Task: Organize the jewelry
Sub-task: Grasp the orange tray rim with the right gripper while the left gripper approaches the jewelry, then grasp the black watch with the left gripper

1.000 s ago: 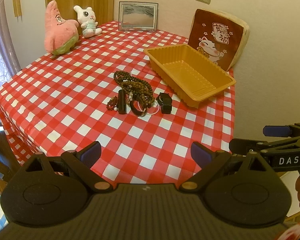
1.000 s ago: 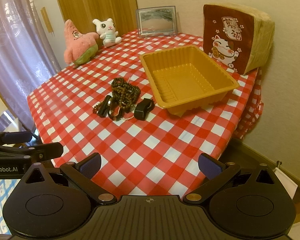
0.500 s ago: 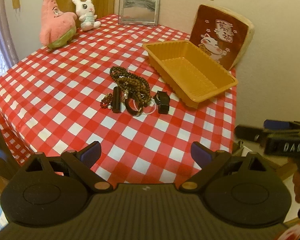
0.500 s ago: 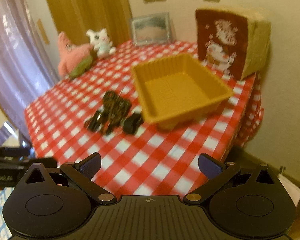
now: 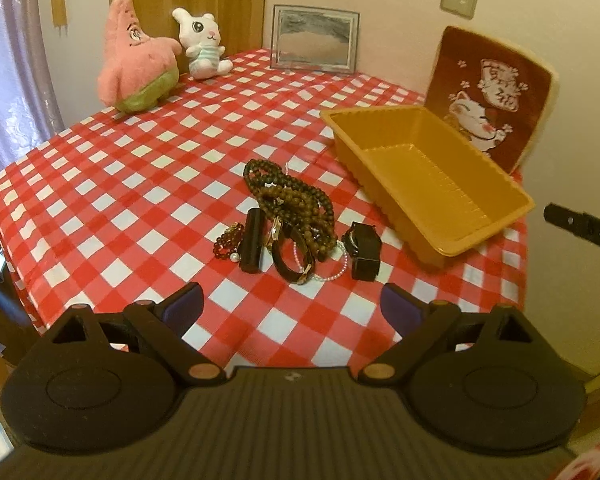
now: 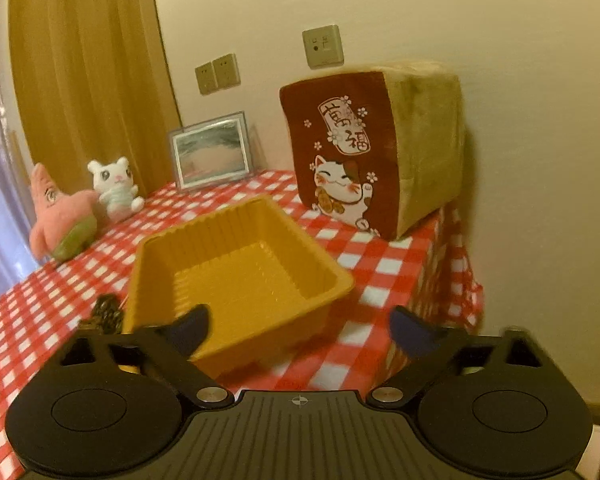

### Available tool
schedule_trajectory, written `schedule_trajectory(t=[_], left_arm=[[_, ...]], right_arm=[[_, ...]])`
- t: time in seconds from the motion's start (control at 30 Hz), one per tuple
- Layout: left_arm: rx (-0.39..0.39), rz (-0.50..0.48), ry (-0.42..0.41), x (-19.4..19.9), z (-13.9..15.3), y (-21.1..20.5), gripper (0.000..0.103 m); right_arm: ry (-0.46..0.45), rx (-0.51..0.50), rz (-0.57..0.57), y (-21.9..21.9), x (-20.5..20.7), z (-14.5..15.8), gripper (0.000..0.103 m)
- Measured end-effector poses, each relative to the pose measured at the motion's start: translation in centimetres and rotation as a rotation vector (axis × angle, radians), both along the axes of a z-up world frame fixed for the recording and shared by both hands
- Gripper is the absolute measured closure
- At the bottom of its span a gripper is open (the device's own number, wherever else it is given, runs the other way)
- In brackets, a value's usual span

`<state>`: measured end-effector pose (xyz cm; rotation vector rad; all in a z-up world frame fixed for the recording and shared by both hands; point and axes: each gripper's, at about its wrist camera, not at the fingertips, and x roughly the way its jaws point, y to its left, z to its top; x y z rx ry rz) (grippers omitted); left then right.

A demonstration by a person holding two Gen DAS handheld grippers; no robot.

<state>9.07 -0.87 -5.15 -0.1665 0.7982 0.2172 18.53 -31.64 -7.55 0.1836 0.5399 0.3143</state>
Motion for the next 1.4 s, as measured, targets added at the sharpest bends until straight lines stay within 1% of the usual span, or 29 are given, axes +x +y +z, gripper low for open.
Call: schedule_trajectory(t=[0.2, 0.3, 0.4, 0.47, 0.53, 0.57, 0.7, 0.73, 0.77, 0.83, 0.93, 1.03, 1.1, 1.27, 1.4], left_arm=[[0.016, 0.020, -0.002, 2.8, -1.4, -1.0, 0.011], [0.019, 0.030, 0.005, 3.9, -2.1, -1.6, 0.012], [0.020, 0.048, 0.019, 4.8, -2.8, -1.9, 0.013], [0.019, 0.060, 0.026, 5.2, -3.3, -2.1, 0.013], [0.023, 0.067, 0.032, 5.7, -3.7, -2.3, 0.014], [0.028, 0.067, 0.032, 5.8, -3.9, -2.5, 0.015], [0.047, 0.070, 0.042, 6.6, -4.5, -2.9, 0.018], [0.046, 0.071, 0.041, 6.7, -4.6, -3.0, 0.018], [0.046, 0.073, 0.039, 6.9, -4.7, -3.1, 0.018], [0.051, 0.078, 0.038, 7.1, -4.8, -3.3, 0.018], [0.069, 0.080, 0.035, 7.4, -4.9, -3.7, 0.018], [0.091, 0.071, 0.032, 7.6, -5.0, -4.2, 0.019], [0.111, 0.060, 0.029, 7.8, -5.0, -4.6, 0.019], [0.165, -0.003, 0.024, 8.4, -5.3, -5.6, 0.027], [0.182, -0.066, 0.026, 9.3, -5.7, -6.1, 0.035]], right_arm=[[-0.018, 0.055, -0.039, -0.9, 4.5, -2.2, 0.029], [-0.027, 0.091, -0.036, -1.2, 6.7, -3.3, 0.037], [-0.020, 0.108, -0.021, -1.1, 8.5, -4.5, 0.043], [-0.013, 0.118, -0.002, -1.0, 9.4, -5.2, 0.049], [-0.002, 0.120, 0.024, -0.8, 10.2, -5.8, 0.059], [0.001, 0.115, 0.035, -0.7, 10.5, -6.1, 0.063], [0.016, 0.116, 0.066, -0.6, 11.3, -7.2, 0.069], [0.018, 0.118, 0.073, -0.6, 11.4, -7.4, 0.074], [0.015, 0.130, 0.082, -0.7, 11.4, -7.5, 0.076], [0.008, 0.144, 0.097, -0.8, 11.4, -7.5, 0.089], [0.002, 0.130, 0.106, -0.7, 11.1, -7.1, 0.091], [0.013, 0.137, 0.101, -0.9, 10.7, -6.8, 0.093], [0.012, 0.121, 0.095, -0.9, 10.3, -6.4, 0.094], [-0.002, 0.094, 0.103, -1.1, 9.2, -4.9, 0.096], [0.000, 0.083, 0.109, -1.5, 8.7, -4.3, 0.097]])
